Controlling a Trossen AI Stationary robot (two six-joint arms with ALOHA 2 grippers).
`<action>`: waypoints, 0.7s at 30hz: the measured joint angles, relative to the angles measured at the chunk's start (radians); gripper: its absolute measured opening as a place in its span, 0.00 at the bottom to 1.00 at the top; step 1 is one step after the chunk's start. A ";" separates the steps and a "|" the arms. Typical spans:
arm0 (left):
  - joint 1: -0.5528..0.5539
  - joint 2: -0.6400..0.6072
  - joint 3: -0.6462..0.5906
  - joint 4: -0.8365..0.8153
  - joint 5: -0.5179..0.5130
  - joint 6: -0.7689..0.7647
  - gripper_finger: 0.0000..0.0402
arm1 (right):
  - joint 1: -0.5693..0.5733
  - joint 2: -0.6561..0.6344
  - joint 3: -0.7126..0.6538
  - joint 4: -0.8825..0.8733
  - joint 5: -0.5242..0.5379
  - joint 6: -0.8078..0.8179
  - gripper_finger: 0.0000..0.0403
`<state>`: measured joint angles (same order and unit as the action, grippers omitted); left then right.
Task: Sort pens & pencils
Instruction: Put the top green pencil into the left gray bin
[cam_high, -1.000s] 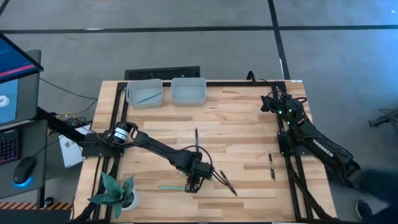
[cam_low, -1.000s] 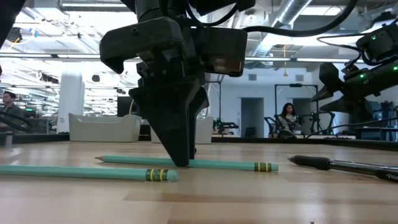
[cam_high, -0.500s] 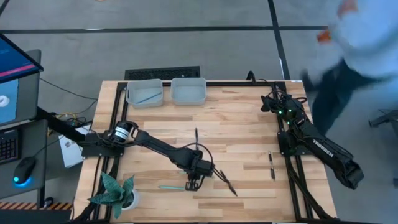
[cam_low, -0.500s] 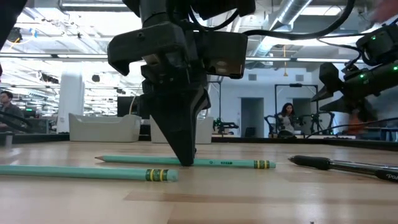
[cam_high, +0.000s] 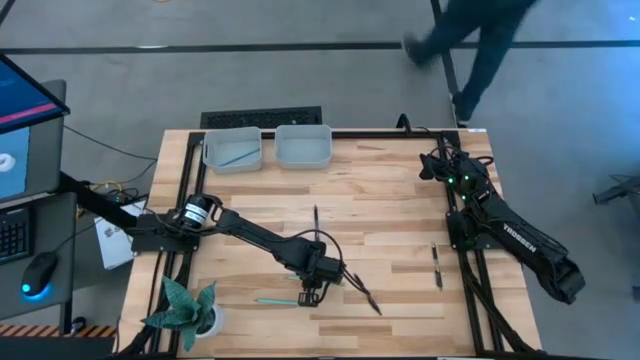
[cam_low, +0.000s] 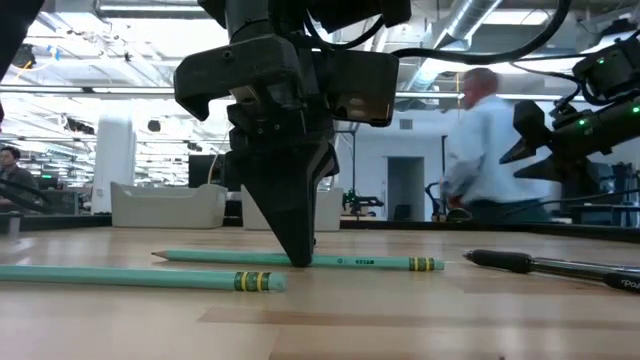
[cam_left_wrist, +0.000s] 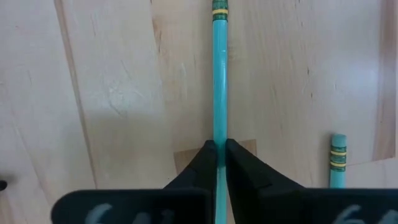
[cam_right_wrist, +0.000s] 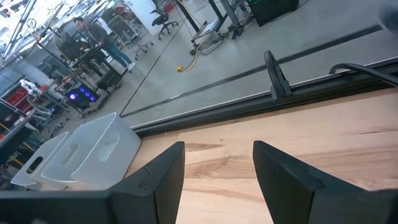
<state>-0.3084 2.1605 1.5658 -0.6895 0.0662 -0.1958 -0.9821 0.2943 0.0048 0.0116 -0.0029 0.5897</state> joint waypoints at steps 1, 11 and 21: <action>0.000 0.000 0.000 0.000 0.000 0.000 0.02 | 0.000 0.000 0.000 0.000 0.000 -0.009 0.53; 0.000 0.000 0.000 0.001 0.000 0.001 0.02 | 0.000 0.000 0.000 0.000 0.000 -0.022 0.53; 0.023 0.001 0.000 -0.007 0.015 0.019 0.02 | 0.000 0.000 0.000 0.000 0.000 -0.022 0.53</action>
<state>-0.2853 2.1612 1.5660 -0.6966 0.0816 -0.1772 -0.9821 0.2943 0.0048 0.0116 -0.0025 0.5678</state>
